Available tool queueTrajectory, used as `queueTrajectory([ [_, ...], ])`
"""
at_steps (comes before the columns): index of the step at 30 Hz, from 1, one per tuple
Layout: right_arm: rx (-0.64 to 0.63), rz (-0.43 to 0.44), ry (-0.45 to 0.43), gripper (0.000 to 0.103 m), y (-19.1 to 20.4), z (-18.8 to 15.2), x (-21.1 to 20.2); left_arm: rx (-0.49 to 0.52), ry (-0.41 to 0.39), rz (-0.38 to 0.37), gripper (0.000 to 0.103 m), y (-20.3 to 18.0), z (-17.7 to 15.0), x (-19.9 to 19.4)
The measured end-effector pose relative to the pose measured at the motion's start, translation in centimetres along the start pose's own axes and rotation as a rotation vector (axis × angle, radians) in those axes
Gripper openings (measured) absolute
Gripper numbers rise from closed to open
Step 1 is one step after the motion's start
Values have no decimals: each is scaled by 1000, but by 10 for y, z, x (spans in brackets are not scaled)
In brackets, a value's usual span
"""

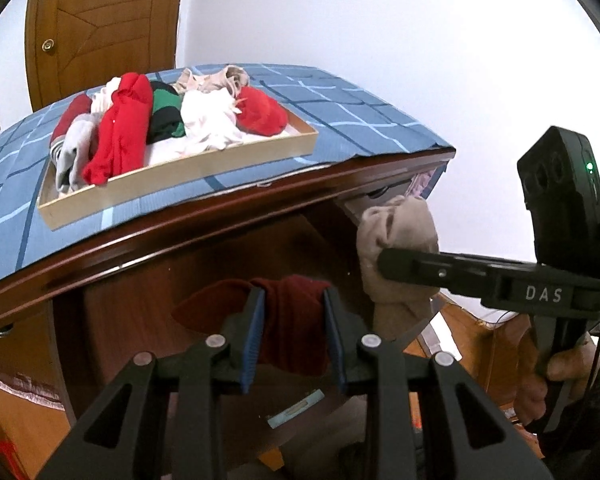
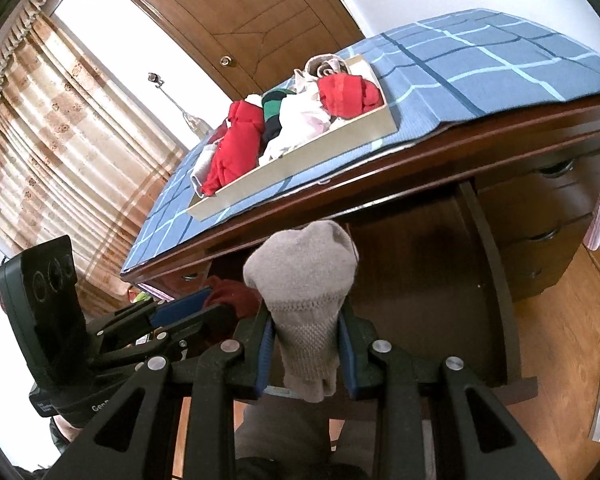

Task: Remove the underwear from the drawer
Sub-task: 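Carry the dark red underwear and beige sock up over the white tray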

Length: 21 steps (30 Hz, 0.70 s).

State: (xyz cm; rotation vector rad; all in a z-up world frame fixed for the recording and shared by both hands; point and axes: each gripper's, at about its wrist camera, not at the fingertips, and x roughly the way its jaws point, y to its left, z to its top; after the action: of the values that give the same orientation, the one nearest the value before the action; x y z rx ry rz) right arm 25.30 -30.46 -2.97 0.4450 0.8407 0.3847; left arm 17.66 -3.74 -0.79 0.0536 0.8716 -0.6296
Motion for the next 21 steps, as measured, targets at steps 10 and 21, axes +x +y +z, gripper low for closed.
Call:
queueTrajectory([
  [10, -26, -4, -32, 31, 8, 19, -5, 12, -33, 5, 28, 4, 19, -6],
  [21, -43, 2, -65, 31, 16, 38, -8, 32, -58, 26, 28, 7, 40, -7],
])
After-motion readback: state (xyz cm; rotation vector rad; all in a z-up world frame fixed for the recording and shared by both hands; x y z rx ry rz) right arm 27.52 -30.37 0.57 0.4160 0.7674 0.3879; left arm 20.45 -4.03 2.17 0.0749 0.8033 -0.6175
